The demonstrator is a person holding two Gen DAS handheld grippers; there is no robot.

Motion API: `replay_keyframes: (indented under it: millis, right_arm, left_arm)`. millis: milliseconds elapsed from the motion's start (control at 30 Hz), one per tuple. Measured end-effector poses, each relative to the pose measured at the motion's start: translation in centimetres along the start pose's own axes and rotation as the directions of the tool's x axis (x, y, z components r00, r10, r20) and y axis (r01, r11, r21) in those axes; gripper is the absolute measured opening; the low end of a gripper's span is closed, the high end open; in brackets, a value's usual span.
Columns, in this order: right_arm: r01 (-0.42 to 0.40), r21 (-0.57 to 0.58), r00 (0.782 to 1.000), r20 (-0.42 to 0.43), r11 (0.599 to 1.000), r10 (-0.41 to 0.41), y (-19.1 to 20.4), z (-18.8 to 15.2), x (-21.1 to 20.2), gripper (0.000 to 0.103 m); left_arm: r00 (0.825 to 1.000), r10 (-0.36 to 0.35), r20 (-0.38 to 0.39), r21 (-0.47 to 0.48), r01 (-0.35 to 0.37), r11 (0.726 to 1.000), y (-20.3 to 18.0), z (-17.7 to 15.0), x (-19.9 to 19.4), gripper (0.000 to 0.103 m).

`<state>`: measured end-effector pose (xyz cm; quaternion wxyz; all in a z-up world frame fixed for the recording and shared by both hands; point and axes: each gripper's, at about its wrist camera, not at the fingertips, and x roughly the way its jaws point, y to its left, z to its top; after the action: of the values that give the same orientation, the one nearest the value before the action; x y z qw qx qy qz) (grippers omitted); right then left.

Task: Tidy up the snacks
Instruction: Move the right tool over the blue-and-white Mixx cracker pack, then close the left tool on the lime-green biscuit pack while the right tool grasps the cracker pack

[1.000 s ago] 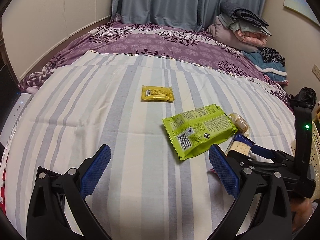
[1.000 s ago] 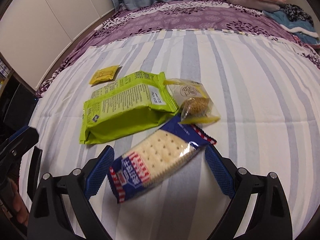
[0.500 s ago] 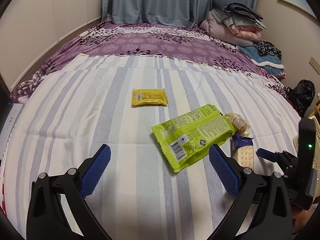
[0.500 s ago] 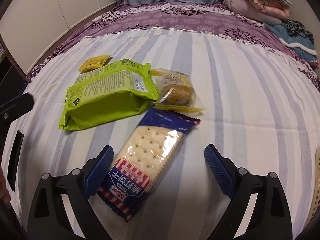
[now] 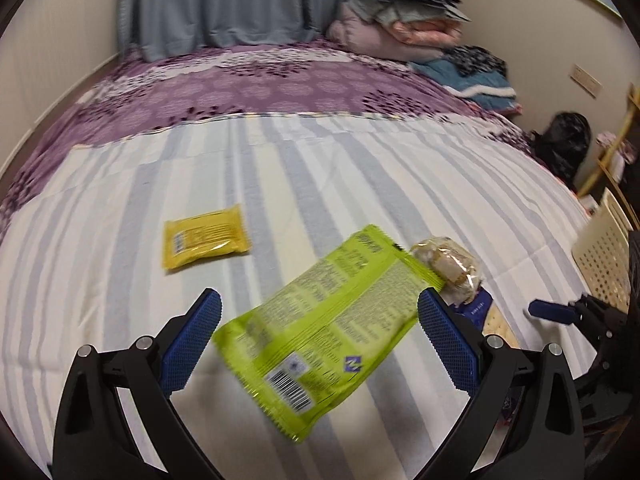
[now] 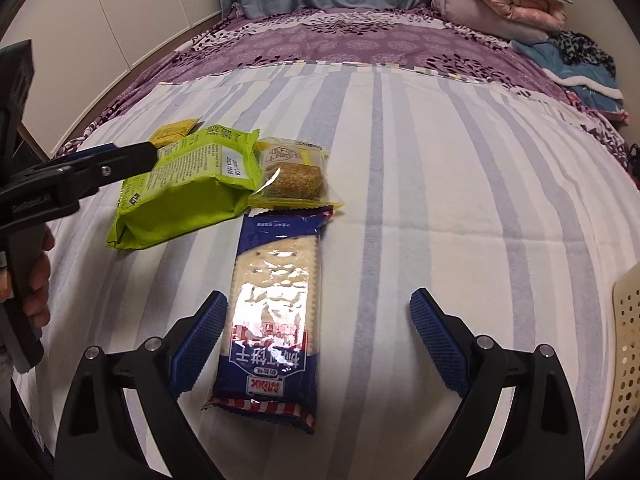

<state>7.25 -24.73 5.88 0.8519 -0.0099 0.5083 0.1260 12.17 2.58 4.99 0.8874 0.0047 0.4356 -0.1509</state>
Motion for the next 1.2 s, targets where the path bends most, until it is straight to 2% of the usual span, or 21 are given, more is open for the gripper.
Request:
replay_keyframes:
  millis: [167,267,467,633,700,767,1033,1200]
  right_arm:
    - [-0.004,0.005,1.0,-0.002,1.0,0.004,-0.3,0.0,0.0,0.091]
    - [-0.002,0.0,1.0,0.004,1.0,0.002,-0.2,0.2,0.0,0.091]
    - [0.016,-0.041,0.999,0.029,0.999,-0.015,0.6,0.8,0.1,0.091]
    - [-0.001,-0.042,1.0,0.023,0.999,0.002,0.9,1.0,0.7,0.09]
    - [-0.008,-0.054,1.0,0.023,0.998,0.009,1.2,1.0,0.8,0.086]
    - [-0.012,-0.066,1.0,0.017,0.998,0.013,1.5,0.9,1.1,0.081]
    - [-0.04,-0.083,0.999,0.013,0.996,0.042,1.9,0.6,0.9,0.045]
    - [-0.05,-0.08,0.999,0.015,0.996,0.051,1.7,0.0,0.0,0.044]
  left_arm:
    - [0.998,-0.041,-0.057,0.113,0.047,0.993,-1.1,0.1,1.8,0.1]
    - [0.997,-0.025,-0.075,0.165,0.037,0.986,-1.5,-0.1,2.5,0.1]
    - [0.996,0.013,-0.093,0.225,0.008,0.974,-1.3,-0.7,3.8,0.1]
    - [0.996,0.025,-0.081,0.211,-0.007,0.977,-1.3,-0.3,4.3,0.1]
    - [0.997,0.027,-0.073,0.198,-0.012,0.98,-1.3,-0.3,4.2,0.097]
    - [0.997,0.029,-0.068,0.183,-0.016,0.983,-1.2,-0.5,4.0,0.091]
    - [0.998,0.059,-0.038,0.128,-0.054,0.99,-1.3,-1.2,2.2,0.076]
    - [0.998,0.057,0.0,0.101,-0.057,0.993,-1.8,-1.6,0.1,0.074]
